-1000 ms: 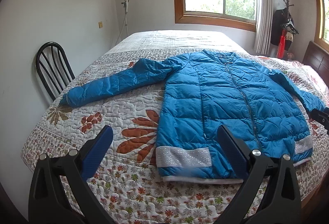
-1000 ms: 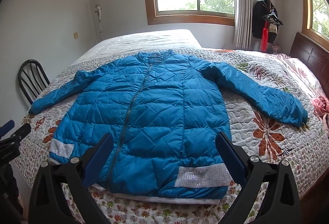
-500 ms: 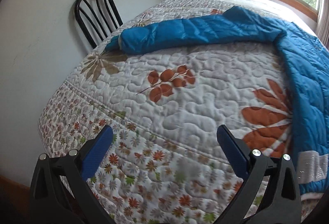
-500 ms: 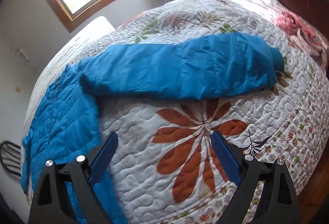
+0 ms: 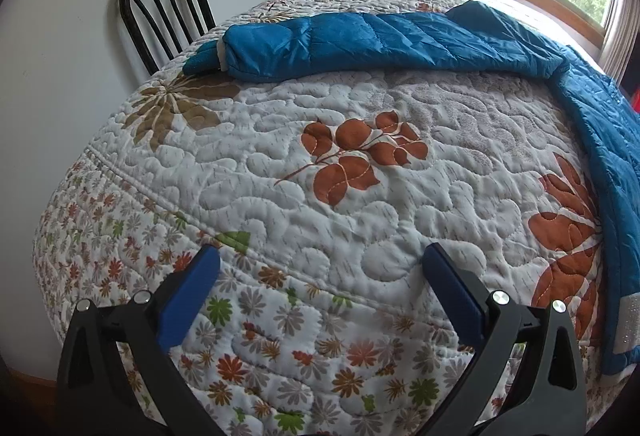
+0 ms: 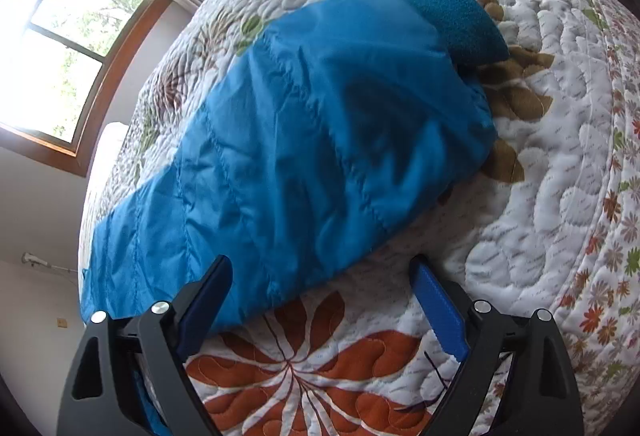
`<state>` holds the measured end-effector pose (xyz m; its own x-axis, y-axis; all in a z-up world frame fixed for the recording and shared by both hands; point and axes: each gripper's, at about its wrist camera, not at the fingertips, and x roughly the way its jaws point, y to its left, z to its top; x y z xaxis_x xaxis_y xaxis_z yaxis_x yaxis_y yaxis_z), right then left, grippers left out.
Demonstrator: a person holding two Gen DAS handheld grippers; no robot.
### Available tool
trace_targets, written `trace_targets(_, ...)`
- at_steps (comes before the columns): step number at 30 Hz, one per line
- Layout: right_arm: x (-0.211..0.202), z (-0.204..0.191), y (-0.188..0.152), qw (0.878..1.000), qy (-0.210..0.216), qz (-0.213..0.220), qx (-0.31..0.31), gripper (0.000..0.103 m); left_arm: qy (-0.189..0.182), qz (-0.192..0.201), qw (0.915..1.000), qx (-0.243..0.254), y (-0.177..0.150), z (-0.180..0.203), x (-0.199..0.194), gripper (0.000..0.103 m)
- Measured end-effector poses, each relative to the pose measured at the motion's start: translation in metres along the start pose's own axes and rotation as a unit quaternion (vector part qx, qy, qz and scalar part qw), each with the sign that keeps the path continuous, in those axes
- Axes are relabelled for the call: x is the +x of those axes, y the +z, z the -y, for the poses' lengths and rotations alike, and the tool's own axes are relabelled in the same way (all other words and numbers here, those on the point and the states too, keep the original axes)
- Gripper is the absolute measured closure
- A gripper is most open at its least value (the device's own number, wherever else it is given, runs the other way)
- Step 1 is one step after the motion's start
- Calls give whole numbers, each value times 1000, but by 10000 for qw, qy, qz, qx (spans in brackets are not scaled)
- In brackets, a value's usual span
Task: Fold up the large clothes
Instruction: 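Reach the right tool to the jacket sleeve cuff and grasp it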
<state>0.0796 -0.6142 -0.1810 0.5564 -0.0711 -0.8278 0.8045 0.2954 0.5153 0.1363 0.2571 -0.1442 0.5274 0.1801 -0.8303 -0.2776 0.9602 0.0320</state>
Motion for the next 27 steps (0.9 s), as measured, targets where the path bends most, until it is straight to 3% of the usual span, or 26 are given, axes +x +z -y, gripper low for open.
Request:
trace_targets(4, 4, -10, 15, 9995, -239, 214, 26, 28, -218, -15, 9997, -117, 1, -5, 2, 2)
trace_targets(7, 9, -19, 32, 9989, -376, 288, -15, 60, -212, 21, 9998, -64, 2, -6, 5, 2)
trace_targets(8, 9, -21, 36, 9991, -290, 310, -12, 69, -206, 23, 9998, -57, 0, -2, 1, 2)
trace_targets(9, 9, -24, 40, 9995, -100, 289, -25, 86, -212, 25, 9998, -60, 0, -3, 2, 2)
trace_targets(10, 8, -26, 43, 9996, 121, 241, -28, 93, -223, 27, 9997, -66, 0, -4, 2, 2)
trace_targets(12, 2, -37, 46, 9988, 336, 314, -158, 95, -232, 33, 9997, -68, 1, -4, 3, 2)
trace_targets(14, -3, -51, 46, 9974, 255, 525, -423, 96, -235, 32, 9997, -70, 1, -5, 4, 2)
trace_targets(19, 12, -63, 46, 9966, -567, 449, -392, 96, -273, 52, 9996, -53, 1, -5, 3, 2)
trace_targets(22, 6, -88, 39, 9926, -764, 717, -616, 97, -322, 57, 9995, 10, 0, -6, 3, 2)
trace_targets(27, -36, -163, -1, 9805, 82, 1114, -1615, 98, -399, 74, 9991, 88, 2, -7, 2, 2)
